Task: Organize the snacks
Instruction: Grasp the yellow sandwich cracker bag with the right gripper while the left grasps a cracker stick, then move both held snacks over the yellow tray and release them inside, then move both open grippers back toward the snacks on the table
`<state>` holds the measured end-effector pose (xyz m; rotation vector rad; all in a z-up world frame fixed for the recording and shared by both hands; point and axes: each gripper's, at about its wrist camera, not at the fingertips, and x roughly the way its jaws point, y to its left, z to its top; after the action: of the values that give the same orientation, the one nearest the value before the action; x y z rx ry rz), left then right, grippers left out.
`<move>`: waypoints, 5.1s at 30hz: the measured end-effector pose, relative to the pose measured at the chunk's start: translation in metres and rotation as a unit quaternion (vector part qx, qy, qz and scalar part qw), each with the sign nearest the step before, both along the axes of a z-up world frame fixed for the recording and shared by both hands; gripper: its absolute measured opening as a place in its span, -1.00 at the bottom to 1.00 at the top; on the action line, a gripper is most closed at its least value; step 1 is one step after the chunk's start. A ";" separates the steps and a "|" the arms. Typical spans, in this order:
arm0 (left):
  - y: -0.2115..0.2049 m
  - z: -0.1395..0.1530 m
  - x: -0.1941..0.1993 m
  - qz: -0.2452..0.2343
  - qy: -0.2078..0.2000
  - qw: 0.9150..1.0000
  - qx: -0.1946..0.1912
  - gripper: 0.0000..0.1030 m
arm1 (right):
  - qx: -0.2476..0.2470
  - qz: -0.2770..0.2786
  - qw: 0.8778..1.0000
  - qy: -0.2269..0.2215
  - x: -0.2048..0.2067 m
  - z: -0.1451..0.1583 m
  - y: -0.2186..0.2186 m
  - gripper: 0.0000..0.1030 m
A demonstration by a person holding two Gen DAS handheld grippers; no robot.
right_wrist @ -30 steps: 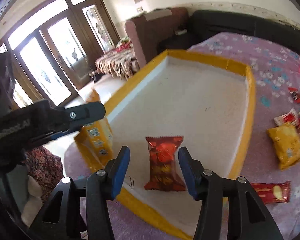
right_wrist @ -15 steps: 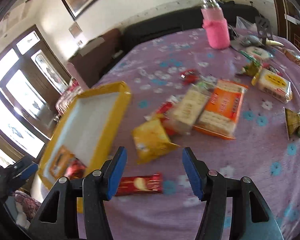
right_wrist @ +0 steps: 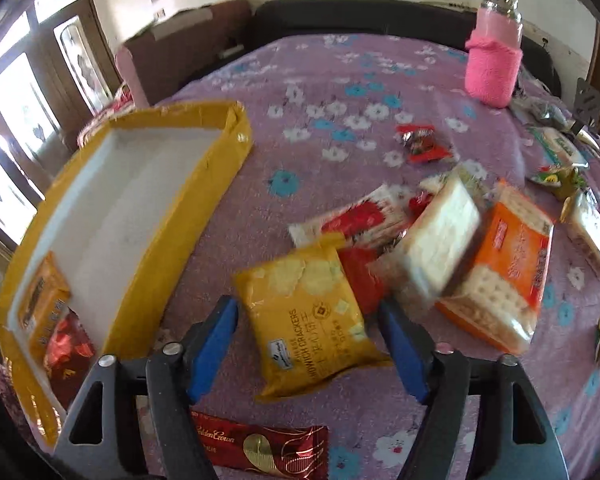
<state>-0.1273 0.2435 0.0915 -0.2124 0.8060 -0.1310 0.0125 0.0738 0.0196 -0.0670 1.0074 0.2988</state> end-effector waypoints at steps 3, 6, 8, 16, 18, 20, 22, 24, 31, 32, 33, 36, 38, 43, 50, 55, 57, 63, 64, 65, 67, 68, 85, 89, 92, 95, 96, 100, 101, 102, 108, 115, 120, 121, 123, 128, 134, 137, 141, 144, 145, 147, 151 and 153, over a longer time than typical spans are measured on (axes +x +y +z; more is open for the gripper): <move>-0.009 -0.002 0.003 -0.012 0.004 1.000 0.000 0.42 | 0.009 -0.005 1.000 -0.002 -0.008 0.001 -0.006 -0.12; -0.025 -0.004 0.007 -0.032 0.010 0.999 0.011 0.42 | 0.032 -0.012 0.999 0.000 -0.021 0.004 -0.025 -0.12; -0.041 -0.007 0.010 -0.056 0.019 0.998 0.025 0.42 | 0.048 -0.014 0.999 0.000 -0.030 0.006 -0.039 -0.12; -0.107 -0.017 0.037 -0.118 0.046 0.988 0.093 0.42 | 0.110 -0.046 0.992 -0.034 -0.067 0.024 -0.122 -0.12; -0.121 -0.019 0.054 -0.118 0.052 0.987 0.101 0.42 | 0.105 -0.065 0.991 -0.045 -0.069 0.023 -0.143 -0.11; -0.131 -0.022 0.067 -0.116 0.060 0.986 0.101 0.42 | 0.104 -0.088 0.990 -0.046 -0.064 0.020 -0.161 -0.11; -0.146 -0.027 0.085 -0.124 0.071 0.984 0.104 0.42 | 0.120 -0.110 0.985 -0.050 -0.061 0.017 -0.181 -0.11; -0.163 -0.032 0.103 -0.132 0.082 0.982 0.108 0.42 | 0.141 -0.128 0.980 -0.057 -0.060 0.014 -0.196 -0.11; -0.206 -0.047 0.166 -0.170 0.100 0.976 0.091 0.41 | 0.185 -0.151 0.969 -0.064 -0.060 0.013 -0.221 -0.10; -0.209 -0.050 0.174 -0.171 0.105 0.976 0.084 0.41 | 0.187 -0.152 0.969 -0.062 -0.060 0.012 -0.221 -0.10; -0.210 -0.053 0.183 -0.169 0.109 0.977 0.077 0.41 | 0.192 -0.154 0.967 -0.059 -0.060 0.011 -0.223 -0.10; -0.211 -0.063 0.204 -0.166 0.118 0.977 0.064 0.41 | 0.208 -0.155 0.965 -0.050 -0.059 0.008 -0.227 -0.10; -0.213 -0.072 0.212 -0.172 0.132 0.974 0.065 0.42 | 0.216 -0.154 0.963 -0.045 -0.059 0.007 -0.228 -0.10; -0.206 -0.069 0.209 -0.204 0.109 0.973 0.008 -0.51 | 0.216 -0.151 0.964 -0.043 -0.058 0.006 -0.226 -0.10; -0.204 -0.063 0.198 -0.190 0.099 0.977 0.025 -0.87 | 0.208 -0.151 0.965 -0.046 -0.057 0.005 -0.224 -0.10; -0.180 -0.053 0.183 -0.172 0.092 0.981 -0.011 -0.87 | 0.205 -0.155 0.965 -0.050 -0.056 0.005 -0.225 -0.10; -0.168 -0.045 0.174 -0.162 0.084 0.983 -0.025 -0.87 | 0.202 -0.152 0.966 -0.052 -0.056 0.006 -0.224 -0.10; -0.124 -0.014 0.128 -0.126 0.038 0.990 -0.055 -0.87 | 0.205 -0.151 0.965 -0.055 -0.057 0.006 -0.224 -0.10; -0.116 -0.010 0.121 -0.117 0.032 0.991 -0.056 -0.86 | 0.205 -0.151 0.965 -0.058 -0.058 0.007 -0.224 -0.10; -0.105 -0.005 0.113 -0.105 0.024 0.993 -0.055 -0.86 | 0.204 -0.151 0.965 -0.063 -0.059 0.008 -0.223 -0.10; -0.085 0.005 0.100 -0.084 0.008 0.995 -0.054 -0.86 | 0.198 -0.148 0.966 -0.072 -0.061 0.013 -0.220 -0.10; -0.073 0.011 0.092 -0.071 -0.001 0.996 -0.048 -0.86 | 0.196 -0.144 0.967 -0.076 -0.062 0.016 -0.216 -0.10; 0.091 -0.001 0.098 0.064 -0.004 0.998 -0.013 -0.86 | 0.163 0.083 0.983 -0.012 -0.045 0.071 0.039 -0.12; 0.107 -0.023 0.122 0.076 0.030 0.996 -0.020 -0.86 | 0.137 0.096 0.985 0.029 -0.021 0.050 0.089 -0.12; 0.116 -0.037 0.132 0.085 0.053 0.995 -0.022 -0.85 | 0.116 0.101 0.987 0.045 -0.011 0.035 0.111 -0.12; 0.119 -0.043 0.134 0.095 0.060 0.993 -0.022 -0.84 | 0.102 0.100 0.988 0.052 -0.004 0.023 0.122 -0.07; 0.120 -0.044 0.134 0.095 0.061 0.993 -0.028 -0.82 | 0.104 0.097 0.988 0.053 -0.003 0.021 0.122 -0.06; 0.124 -0.043 0.130 0.108 0.066 0.991 -0.030 -0.57 | 0.133 0.088 0.986 0.051 -0.002 0.023 0.116 0.13; 0.123 -0.041 0.128 0.108 0.063 0.992 -0.032 -0.56 | 0.136 0.088 0.986 0.047 -0.004 0.026 0.113 0.13; 0.121 -0.037 0.125 0.108 0.058 0.992 -0.033 -0.52 | 0.137 0.088 0.986 0.040 -0.006 0.030 0.110 0.14; 0.110 -0.013 0.107 0.114 0.027 0.993 -0.022 0.26 | 0.167 0.073 0.983 0.013 -0.021 0.050 0.068 0.18; 0.068 0.011 0.071 0.075 0.011 0.996 -0.049 0.27 | 0.183 0.022 0.982 -0.028 -0.044 0.064 -0.019 0.29; 0.018 0.022 0.050 0.048 -0.002 0.996 -0.074 0.46 | 0.194 -0.052 0.979 -0.025 -0.043 0.056 -0.096 0.32; 0.007 0.022 0.046 0.041 -0.006 0.996 -0.078 0.47 | 0.195 -0.070 0.978 -0.025 -0.044 0.053 -0.114 0.34; -0.016 0.020 0.039 0.019 -0.007 0.996 -0.085 0.47 | 0.198 -0.097 0.975 -0.022 -0.045 0.048 -0.139 0.34; -0.066 0.012 0.033 0.004 -0.014 1.000 -0.003 0.47 | 0.204 -0.135 0.969 -0.021 -0.053 0.040 -0.183 0.34; -0.098 0.008 0.023 0.029 -0.040 0.991 0.128 0.47 | 0.205 -0.139 0.969 -0.022 -0.065 0.031 -0.197 0.35; -0.098 0.005 0.023 0.032 -0.037 0.989 0.140 0.47 | 0.210 -0.143 0.967 -0.011 -0.065 0.022 -0.196 0.35; -0.095 0.003 0.022 0.033 -0.031 0.989 0.139 0.47 | 0.214 -0.146 0.966 -0.005 -0.066 0.016 -0.195 0.35; -0.095 0.001 0.023 0.034 -0.030 0.990 0.137 0.47 | 0.213 -0.144 0.966 -0.005 -0.066 0.016 -0.192 0.35; -0.096 0.000 0.023 0.034 -0.029 0.989 0.137 0.47 | 0.213 -0.144 0.966 -0.005 -0.065 0.017 -0.191 0.35; -0.095 -0.001 0.023 0.034 -0.028 0.990 0.136 0.47 | 0.212 -0.143 0.967 -0.005 -0.064 0.017 -0.189 0.35; -0.094 -0.004 0.024 0.032 -0.023 0.990 0.134 0.47 | 0.210 -0.141 0.967 -0.002 -0.064 0.016 -0.185 0.35; -0.093 -0.005 0.024 0.031 -0.021 0.990 0.133 0.47 | 0.210 -0.141 0.967 0.000 -0.063 0.015 -0.184 0.35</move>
<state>-0.1035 0.1501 0.0868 0.0173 0.7654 0.0311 -0.0509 -0.1101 0.0348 0.4575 0.9210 0.2447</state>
